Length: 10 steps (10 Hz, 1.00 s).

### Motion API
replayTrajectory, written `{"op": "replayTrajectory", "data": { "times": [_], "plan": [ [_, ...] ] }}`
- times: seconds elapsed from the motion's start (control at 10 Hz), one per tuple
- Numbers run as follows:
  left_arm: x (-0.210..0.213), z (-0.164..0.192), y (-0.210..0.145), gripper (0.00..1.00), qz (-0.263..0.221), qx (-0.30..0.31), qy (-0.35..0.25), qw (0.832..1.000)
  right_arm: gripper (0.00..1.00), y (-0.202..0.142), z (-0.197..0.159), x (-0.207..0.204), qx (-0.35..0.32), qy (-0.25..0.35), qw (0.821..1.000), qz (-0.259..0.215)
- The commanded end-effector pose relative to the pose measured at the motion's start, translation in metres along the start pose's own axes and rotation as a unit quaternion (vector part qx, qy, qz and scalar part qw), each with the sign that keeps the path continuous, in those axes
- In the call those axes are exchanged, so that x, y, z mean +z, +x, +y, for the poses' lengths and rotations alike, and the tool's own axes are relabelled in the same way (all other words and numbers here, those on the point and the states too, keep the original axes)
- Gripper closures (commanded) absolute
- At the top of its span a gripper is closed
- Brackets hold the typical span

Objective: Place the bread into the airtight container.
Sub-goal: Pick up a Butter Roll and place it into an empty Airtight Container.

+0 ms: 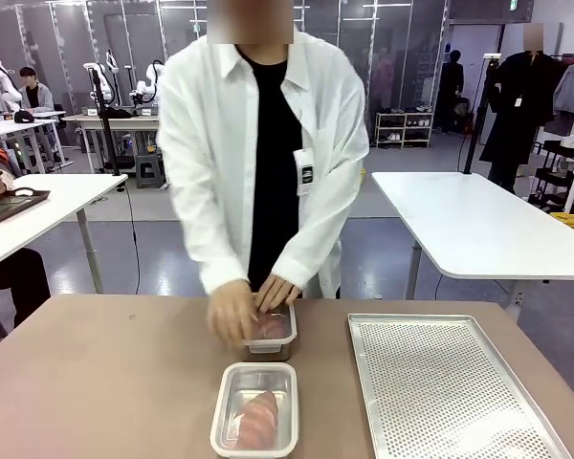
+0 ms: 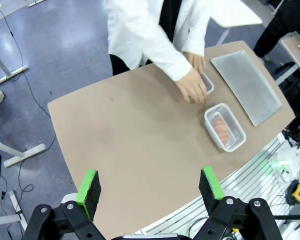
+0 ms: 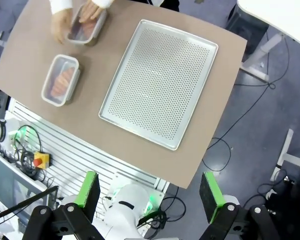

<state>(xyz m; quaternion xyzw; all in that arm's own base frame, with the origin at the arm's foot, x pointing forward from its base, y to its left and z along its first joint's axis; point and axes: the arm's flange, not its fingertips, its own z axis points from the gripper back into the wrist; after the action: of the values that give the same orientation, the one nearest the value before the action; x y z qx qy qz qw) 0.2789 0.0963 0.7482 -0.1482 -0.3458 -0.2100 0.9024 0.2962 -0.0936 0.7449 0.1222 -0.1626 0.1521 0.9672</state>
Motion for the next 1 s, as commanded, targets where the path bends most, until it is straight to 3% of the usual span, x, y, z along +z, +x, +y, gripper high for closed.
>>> {"op": "replayTrajectory", "data": {
  "times": [0.0, 0.9],
  "plan": [
    [0.0012, -0.0009, 0.0007, 0.0, -0.002, -0.006, -0.005, 1.0, 0.0, -0.0016, 0.0009, -0.0017, 0.001, -0.003, 1.0, -0.007],
    [0.0012, -0.0009, 0.0007, 0.0, -0.002, -0.006, -0.005, 1.0, 0.0, -0.0016, 0.0009, -0.0017, 0.001, -0.003, 1.0, -0.007]
  ]
}}
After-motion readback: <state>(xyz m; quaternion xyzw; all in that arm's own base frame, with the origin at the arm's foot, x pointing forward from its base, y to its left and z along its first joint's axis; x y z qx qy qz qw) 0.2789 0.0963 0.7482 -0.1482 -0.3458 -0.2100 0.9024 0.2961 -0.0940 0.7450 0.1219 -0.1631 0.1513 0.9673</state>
